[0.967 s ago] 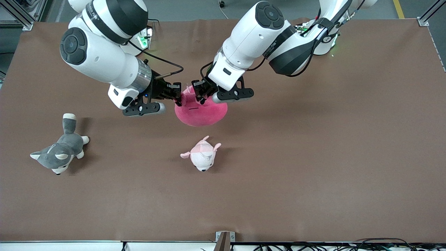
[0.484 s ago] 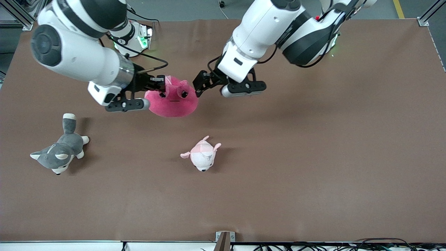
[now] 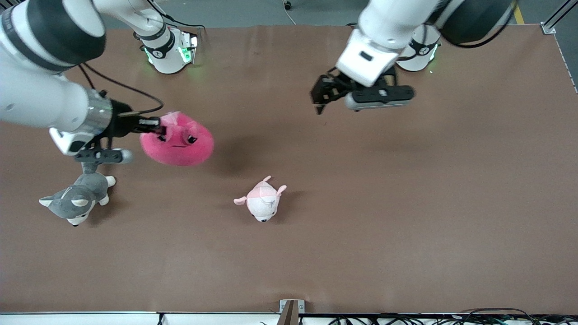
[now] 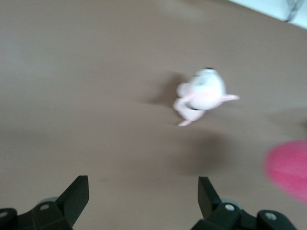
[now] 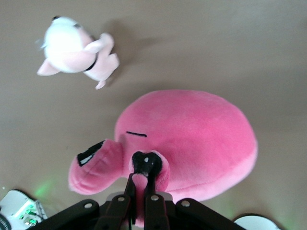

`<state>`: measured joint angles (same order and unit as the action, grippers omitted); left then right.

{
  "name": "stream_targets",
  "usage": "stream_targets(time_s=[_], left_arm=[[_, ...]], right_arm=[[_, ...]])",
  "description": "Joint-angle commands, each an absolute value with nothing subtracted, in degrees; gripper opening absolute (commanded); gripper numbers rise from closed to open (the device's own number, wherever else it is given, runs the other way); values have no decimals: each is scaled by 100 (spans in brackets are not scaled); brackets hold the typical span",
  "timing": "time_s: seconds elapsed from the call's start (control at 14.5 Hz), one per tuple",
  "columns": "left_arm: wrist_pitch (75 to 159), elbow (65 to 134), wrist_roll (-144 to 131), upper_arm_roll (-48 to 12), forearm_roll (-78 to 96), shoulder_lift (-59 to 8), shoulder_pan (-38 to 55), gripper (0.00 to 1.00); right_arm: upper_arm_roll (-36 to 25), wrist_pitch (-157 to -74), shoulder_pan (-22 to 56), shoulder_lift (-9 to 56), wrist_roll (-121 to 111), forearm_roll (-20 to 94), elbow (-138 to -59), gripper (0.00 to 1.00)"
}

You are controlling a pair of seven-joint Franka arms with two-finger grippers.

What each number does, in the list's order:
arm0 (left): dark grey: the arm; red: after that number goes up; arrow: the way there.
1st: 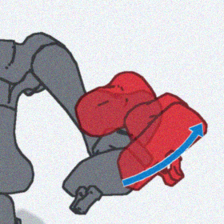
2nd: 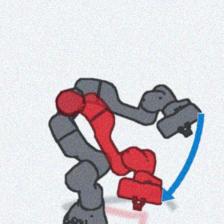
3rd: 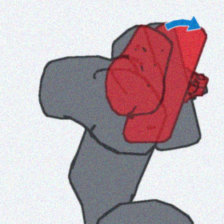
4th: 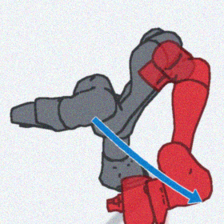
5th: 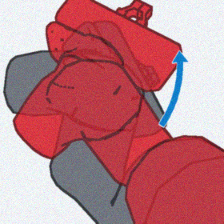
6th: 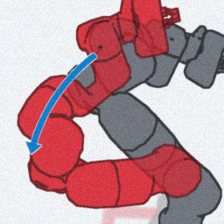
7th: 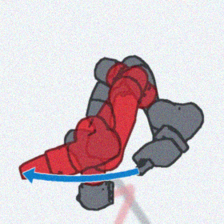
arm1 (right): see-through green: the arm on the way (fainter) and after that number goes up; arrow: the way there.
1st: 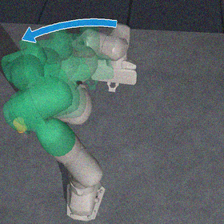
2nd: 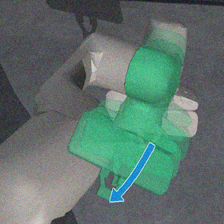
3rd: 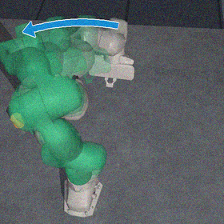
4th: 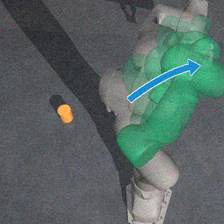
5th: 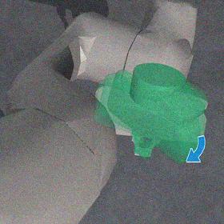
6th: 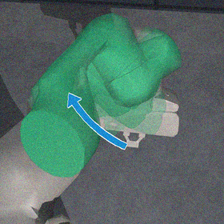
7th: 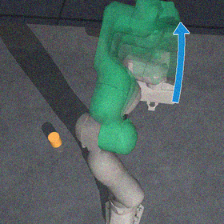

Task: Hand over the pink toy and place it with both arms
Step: 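Carry the pink toy with the right gripper while the left gripper withdraws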

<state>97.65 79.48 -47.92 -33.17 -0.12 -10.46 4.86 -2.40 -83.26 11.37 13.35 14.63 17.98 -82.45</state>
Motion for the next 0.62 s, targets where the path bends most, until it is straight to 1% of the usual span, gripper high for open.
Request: stream_targets(time_s=[0.0, 0.07, 0.35, 0.55], left_arm=[[9099, 8068, -3828, -3340, -97, -809, -138, 100], [8984, 8173, -3336, -3340, -97, -704, -454, 100], [8974, 8831, -1525, -3349, -9, -168, -1693, 100], [8991, 9210, -671, -3340, 26, 192, -2388, 100]], right_arm=[[-149, -8436, 774, 1643, 1213, 1661, -8174, 1], [-149, -8681, 713, 1765, 1213, 1661, -8174, 1], [-149, -9490, 528, 2301, 732, 1485, -8174, 1], [-141, -9624, 264, 2645, -646, 1547, -8174, 1]])
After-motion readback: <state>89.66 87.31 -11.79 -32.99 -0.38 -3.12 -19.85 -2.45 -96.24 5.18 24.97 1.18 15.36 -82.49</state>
